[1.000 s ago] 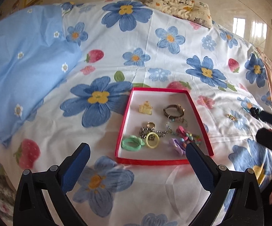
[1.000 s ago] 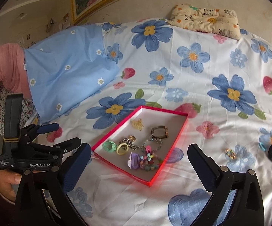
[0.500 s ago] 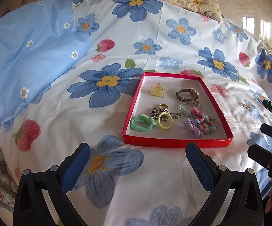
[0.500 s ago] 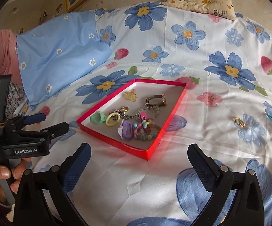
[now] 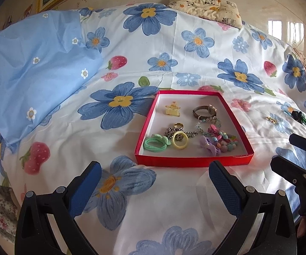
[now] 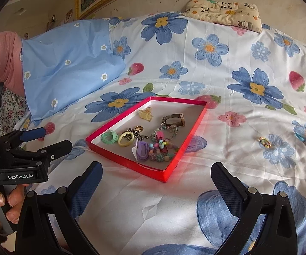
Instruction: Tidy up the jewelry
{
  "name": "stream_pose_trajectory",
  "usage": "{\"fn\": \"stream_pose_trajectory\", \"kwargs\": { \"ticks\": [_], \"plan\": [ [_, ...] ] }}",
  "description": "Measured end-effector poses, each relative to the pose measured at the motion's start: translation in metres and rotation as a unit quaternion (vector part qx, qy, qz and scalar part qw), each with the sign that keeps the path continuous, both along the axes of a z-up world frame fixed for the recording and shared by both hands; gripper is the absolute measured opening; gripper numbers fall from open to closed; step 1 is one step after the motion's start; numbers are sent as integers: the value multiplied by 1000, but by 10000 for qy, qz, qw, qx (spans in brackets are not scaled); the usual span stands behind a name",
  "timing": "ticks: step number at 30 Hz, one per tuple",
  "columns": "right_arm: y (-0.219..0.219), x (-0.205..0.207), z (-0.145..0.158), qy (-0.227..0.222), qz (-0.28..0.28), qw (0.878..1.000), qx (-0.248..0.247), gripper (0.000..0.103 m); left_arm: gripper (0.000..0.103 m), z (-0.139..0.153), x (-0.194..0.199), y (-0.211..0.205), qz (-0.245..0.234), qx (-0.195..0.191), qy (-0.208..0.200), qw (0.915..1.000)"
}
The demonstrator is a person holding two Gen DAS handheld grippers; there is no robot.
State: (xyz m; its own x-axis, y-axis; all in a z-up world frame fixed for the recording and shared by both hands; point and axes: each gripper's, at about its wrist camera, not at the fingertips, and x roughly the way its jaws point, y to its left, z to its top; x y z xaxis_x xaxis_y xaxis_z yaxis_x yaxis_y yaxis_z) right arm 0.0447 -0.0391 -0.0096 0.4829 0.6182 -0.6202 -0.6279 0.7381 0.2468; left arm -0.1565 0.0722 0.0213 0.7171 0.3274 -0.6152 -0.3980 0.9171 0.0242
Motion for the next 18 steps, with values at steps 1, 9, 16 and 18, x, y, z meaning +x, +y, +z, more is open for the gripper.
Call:
{"fn": "stream_pose_trajectory", "kwargs": {
  "ticks": [1, 9, 16, 18],
  "plan": [
    [-1, 0, 1, 4, -4, 10000, 17, 103, 102, 1, 0, -1, 3, -7, 1, 10000],
    [-1, -1, 5, -26, 35, 9999, 93, 103, 102, 5, -1, -1, 6, -4, 1, 10000],
    [0, -2, 6, -9, 57, 9999, 115, 103, 103, 6, -1, -1, 20, -10, 24, 10000],
    [0, -2, 6, -7, 54, 9999, 110, 103, 102, 6, -1, -1, 28, 2, 25, 10000]
  ]
}}
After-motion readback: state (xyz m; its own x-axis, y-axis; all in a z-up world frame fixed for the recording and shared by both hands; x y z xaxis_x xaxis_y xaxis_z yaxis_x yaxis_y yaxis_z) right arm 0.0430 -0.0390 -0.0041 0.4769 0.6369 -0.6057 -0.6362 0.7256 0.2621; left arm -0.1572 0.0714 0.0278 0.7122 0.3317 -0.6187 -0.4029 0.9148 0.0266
